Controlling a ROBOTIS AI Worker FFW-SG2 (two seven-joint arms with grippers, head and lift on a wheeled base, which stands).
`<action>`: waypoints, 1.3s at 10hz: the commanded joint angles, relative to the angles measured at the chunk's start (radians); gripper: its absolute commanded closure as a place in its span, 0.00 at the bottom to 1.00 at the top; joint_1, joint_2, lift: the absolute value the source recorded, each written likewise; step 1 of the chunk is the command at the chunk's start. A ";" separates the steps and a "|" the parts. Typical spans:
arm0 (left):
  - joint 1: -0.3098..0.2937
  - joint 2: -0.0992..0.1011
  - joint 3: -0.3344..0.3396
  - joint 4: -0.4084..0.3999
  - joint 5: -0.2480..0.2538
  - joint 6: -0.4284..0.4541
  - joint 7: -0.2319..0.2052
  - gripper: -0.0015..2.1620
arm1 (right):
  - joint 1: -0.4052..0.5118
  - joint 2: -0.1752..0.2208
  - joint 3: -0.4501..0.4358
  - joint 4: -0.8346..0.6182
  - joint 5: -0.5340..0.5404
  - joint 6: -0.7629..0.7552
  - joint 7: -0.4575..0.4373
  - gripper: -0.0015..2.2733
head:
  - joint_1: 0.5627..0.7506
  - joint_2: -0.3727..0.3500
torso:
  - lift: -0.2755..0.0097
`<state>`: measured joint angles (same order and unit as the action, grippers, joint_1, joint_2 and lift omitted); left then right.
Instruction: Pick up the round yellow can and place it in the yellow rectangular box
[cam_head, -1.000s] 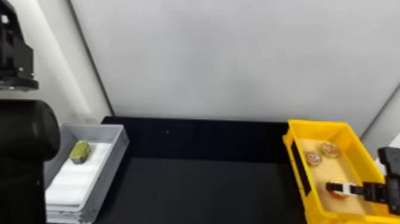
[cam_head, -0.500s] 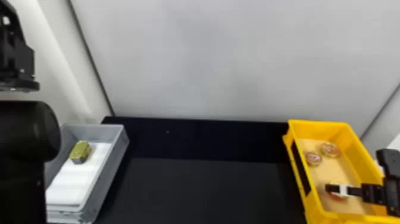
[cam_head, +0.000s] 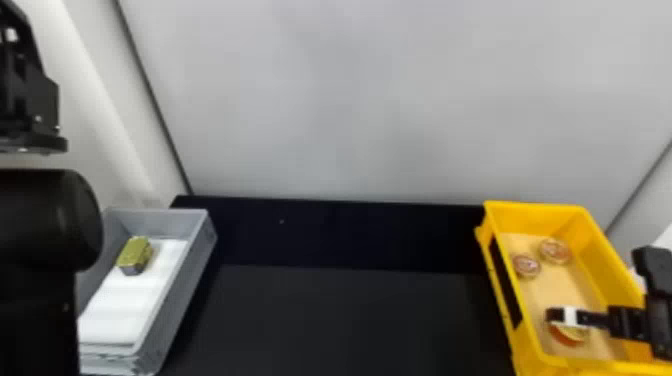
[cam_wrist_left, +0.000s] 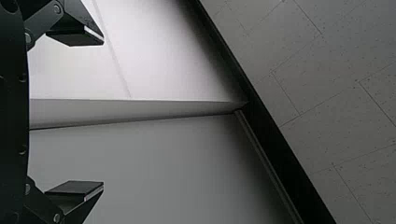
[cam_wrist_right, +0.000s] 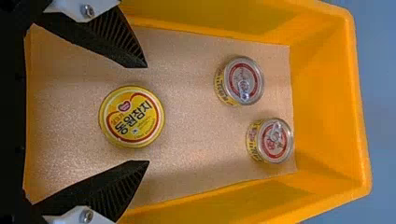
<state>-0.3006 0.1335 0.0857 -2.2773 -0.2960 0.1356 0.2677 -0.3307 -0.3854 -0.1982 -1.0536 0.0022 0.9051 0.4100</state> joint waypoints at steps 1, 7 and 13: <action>0.001 0.000 0.000 -0.001 0.000 0.003 -0.001 0.08 | 0.016 -0.012 0.000 -0.152 0.004 0.033 -0.009 0.00 | 0.53 0.59 | 0.93; 0.008 -0.009 0.011 -0.005 -0.006 0.018 -0.002 0.08 | -0.076 -0.012 0.095 -1.229 0.309 0.151 -0.375 0.01 | 0.53 0.59 | 0.93; 0.049 0.012 0.072 -0.031 -0.014 0.009 0.004 0.08 | -0.226 -0.030 0.335 -1.278 0.354 -0.465 -0.668 0.02 | 0.53 0.59 | 0.93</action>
<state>-0.2659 0.1474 0.1470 -2.3085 -0.3100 0.1515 0.2693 -0.5391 -0.3988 0.1203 -2.3405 0.3593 0.5548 -0.2644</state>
